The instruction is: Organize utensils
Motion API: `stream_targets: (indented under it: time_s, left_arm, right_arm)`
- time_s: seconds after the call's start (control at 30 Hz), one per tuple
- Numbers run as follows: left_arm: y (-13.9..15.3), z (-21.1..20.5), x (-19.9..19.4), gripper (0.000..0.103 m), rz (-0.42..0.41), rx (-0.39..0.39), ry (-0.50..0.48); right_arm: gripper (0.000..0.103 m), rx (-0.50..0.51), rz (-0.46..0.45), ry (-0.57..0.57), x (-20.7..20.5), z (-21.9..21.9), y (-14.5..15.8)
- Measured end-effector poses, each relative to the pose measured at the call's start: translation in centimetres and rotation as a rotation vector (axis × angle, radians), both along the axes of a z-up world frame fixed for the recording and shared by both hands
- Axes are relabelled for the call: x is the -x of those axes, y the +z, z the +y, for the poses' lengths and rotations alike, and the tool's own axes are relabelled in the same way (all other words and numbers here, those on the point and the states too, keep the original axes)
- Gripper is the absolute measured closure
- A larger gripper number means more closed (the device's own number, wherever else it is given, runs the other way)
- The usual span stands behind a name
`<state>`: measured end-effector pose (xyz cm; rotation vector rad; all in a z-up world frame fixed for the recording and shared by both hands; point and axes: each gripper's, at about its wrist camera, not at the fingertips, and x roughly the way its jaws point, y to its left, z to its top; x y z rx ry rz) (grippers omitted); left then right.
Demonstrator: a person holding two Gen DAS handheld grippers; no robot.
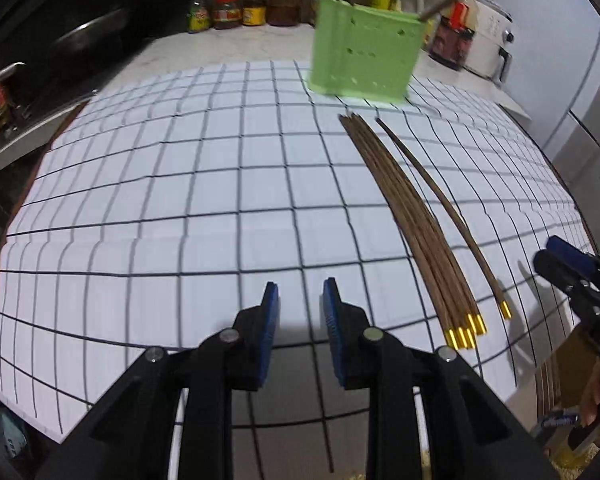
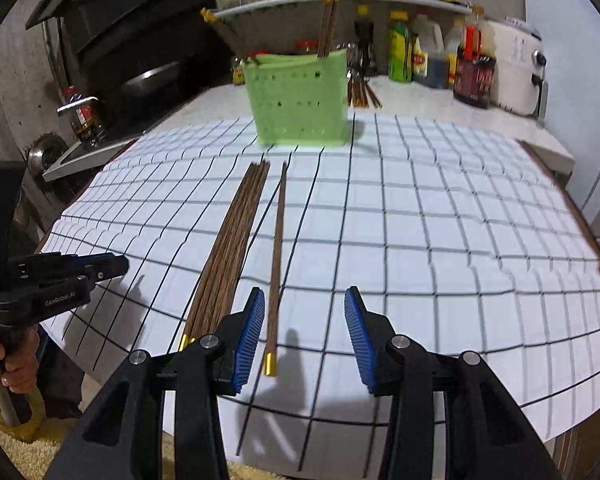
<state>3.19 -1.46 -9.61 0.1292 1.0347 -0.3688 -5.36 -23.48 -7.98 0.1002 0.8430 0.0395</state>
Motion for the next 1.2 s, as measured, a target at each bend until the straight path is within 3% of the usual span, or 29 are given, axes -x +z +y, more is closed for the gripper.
stream_targets:
  time_s: [0.13, 0.33, 0.6, 0.83, 1.2]
  left_arm:
    - [0.2, -0.2, -0.5, 0.080, 0.001, -0.027, 0.008]
    - [0.5, 0.5, -1.3, 0.080, 0.004, -0.066, 0.044]
    - [0.1, 0.7, -1.9, 0.080, 0.026, -0.077, 0.058]
    - [0.2, -0.1, -2.0, 0.080, 0.033, -0.049, 0.029]
    - [0.1, -4.0, -2.0, 0.080, 0.098, 0.061, -0.071]
  right_arm:
    - [0.061, -0.003, 0.038, 0.010, -0.7, 0.3, -0.8]
    - [0.085, 0.003, 0.053, 0.038, -1.1, 0.6, -0.9]
    - [0.086, -0.003, 0.109, 0.096, -2.8, 1.8, -2.5]
    - [0.096, 0.005, 0.127, 0.100, -3.5, 1.6, -3.4]
    - [0.096, 0.022, 0.121, -0.029, -2.2, -1.9, -3.3]
